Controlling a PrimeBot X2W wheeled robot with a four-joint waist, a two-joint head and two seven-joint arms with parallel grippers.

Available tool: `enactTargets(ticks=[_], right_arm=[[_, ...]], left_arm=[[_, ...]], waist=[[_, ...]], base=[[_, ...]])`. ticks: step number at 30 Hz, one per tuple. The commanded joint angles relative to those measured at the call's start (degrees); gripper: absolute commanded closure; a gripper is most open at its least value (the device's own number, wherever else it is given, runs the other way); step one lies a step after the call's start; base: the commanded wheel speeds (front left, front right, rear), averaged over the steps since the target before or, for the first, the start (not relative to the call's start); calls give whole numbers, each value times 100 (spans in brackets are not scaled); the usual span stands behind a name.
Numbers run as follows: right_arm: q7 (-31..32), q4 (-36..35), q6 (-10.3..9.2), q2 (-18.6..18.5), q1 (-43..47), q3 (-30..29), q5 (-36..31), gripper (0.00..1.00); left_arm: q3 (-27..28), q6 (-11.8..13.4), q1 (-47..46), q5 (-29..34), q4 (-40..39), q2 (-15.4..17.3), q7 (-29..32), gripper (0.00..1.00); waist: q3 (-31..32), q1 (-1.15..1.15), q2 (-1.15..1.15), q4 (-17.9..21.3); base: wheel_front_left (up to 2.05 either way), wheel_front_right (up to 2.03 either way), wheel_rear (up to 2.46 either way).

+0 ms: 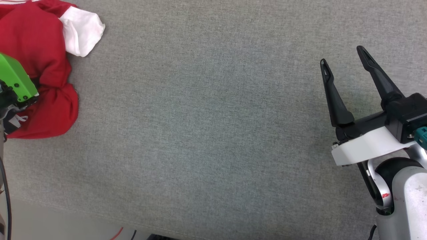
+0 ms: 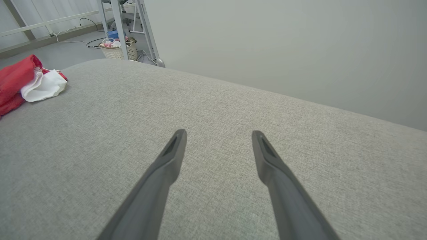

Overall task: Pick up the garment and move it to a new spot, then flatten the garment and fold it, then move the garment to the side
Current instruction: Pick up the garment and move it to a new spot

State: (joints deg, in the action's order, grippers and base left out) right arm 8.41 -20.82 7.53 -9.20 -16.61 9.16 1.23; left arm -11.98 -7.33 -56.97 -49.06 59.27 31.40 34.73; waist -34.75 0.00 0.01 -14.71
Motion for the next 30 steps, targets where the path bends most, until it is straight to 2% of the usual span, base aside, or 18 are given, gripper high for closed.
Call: enactTargets(ticks=[1,6,16,23,30], right_arm=[[-5,-43,-4,21,-83,-23,-19,0],[-124,55,-4,99,-37,-114,15,0],[-486,494,-4,410,273,-326,216,0],[-714,739,-4,573,636,-605,342,0],[-818,903,-4,627,1081,-895,498,0]], left_arm=[[-160,-15,129,28,187,-186,-48,100],[-339,-15,-21,237,166,13,-709,100],[-743,-15,-320,624,-118,391,-2233,100],[-938,139,-260,1066,-127,405,-3550,100],[-1035,280,41,1172,-220,232,-4121,100]], waist=[[43,0,-1,-1],[333,0,-1,-32],[1292,0,-1,-108],[1995,0,-1,-16],[2580,0,-1,181]], base=[[0,0,0],[0,0,0],[0,0,0],[0,0,0],[0,0,0]])
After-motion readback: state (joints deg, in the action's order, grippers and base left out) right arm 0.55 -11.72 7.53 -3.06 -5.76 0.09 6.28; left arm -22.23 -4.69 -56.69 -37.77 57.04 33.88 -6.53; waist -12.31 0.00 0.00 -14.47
